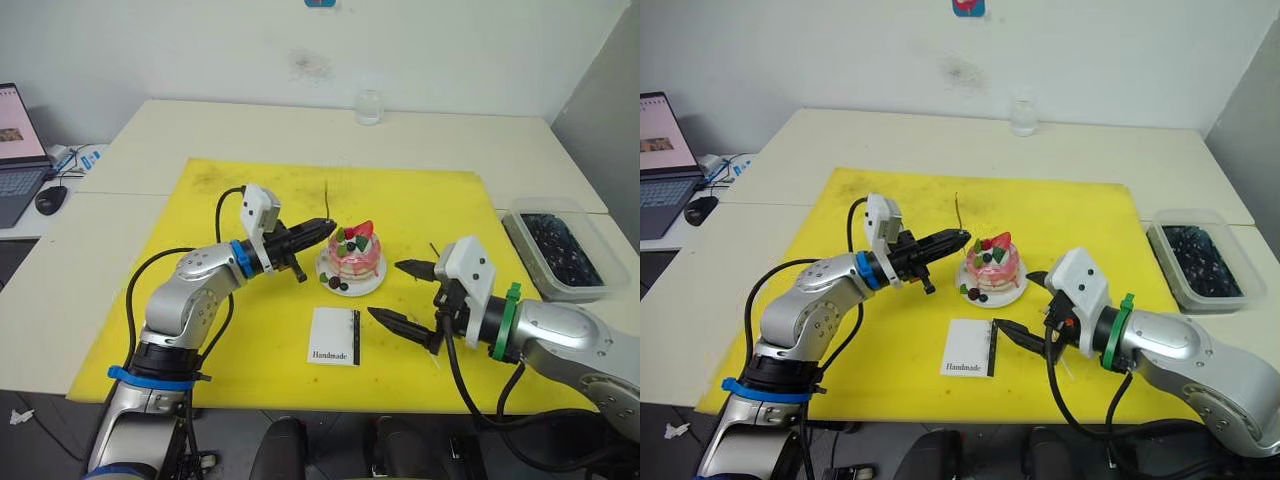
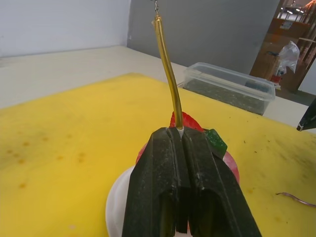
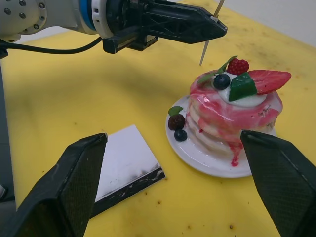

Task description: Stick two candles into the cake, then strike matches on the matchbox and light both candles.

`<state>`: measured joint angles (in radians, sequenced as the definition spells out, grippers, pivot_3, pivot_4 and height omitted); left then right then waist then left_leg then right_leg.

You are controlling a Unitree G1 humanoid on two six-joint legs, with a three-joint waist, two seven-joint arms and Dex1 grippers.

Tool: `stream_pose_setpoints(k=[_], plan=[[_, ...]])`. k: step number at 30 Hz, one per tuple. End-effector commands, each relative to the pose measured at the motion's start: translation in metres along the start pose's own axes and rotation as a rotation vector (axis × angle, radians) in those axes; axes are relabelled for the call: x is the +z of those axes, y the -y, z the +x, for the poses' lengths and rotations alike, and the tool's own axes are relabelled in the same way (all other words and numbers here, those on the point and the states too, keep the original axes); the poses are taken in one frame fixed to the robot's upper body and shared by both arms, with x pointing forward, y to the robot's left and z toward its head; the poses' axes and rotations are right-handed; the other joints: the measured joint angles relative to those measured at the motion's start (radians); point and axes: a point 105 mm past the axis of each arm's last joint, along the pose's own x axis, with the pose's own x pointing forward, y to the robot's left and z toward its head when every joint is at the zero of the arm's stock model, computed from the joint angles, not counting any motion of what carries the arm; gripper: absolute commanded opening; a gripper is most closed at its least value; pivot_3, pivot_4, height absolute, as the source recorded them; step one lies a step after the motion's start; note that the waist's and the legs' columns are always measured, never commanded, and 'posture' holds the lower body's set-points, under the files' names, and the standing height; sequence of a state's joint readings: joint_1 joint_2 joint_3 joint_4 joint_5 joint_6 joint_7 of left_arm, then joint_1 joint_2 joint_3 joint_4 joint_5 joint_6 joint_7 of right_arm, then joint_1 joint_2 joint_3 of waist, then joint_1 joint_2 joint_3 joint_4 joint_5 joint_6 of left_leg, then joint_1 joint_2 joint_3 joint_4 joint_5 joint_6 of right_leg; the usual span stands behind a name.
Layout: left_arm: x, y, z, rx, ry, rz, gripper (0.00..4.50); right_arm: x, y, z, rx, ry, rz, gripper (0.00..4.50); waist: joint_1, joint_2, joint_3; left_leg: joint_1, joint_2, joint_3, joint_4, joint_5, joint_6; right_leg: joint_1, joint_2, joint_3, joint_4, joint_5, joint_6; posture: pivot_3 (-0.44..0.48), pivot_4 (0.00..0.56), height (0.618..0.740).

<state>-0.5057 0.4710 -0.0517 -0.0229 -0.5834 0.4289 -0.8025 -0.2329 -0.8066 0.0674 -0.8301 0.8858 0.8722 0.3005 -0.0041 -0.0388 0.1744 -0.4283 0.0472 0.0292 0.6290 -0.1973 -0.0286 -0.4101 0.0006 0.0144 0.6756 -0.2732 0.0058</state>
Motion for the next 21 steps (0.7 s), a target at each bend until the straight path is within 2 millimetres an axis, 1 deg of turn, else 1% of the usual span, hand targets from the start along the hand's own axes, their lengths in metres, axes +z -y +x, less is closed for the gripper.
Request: stream_pose_setpoints(k=[1,13,21], plan=[[0.011,0.0,0.001,-0.005,0.033,0.051,0.0,0.008,-0.005,-0.004,0.005,0.026,-0.034,4.48,0.0,0.0,0.0,0.0,0.0,0.0,0.0,0.0,0.0,0.0,0.0,0.0,0.0,0.0,0.0,0.0,0.15,0.74],[-0.008,-0.003,0.009,0.023,0.026,0.088,0.0,0.007,-0.008,-0.002,0.011,0.025,-0.024,4.48,0.0,0.0,0.0,0.0,0.0,0.0,0.001,0.0,0.0,0.0,0.0,0.0,0.002,0.0,0.0,0.0,0.15,0.74],[-0.008,-0.002,0.012,0.028,0.058,0.044,0.0,0.005,-0.01,-0.001,0.017,0.019,-0.016,4.48,0.0,0.0,0.0,0.0,0.0,0.0,0.001,0.0,0.0,0.0,0.001,0.0,0.003,0.0,0.0,0.0,0.15,0.74]])
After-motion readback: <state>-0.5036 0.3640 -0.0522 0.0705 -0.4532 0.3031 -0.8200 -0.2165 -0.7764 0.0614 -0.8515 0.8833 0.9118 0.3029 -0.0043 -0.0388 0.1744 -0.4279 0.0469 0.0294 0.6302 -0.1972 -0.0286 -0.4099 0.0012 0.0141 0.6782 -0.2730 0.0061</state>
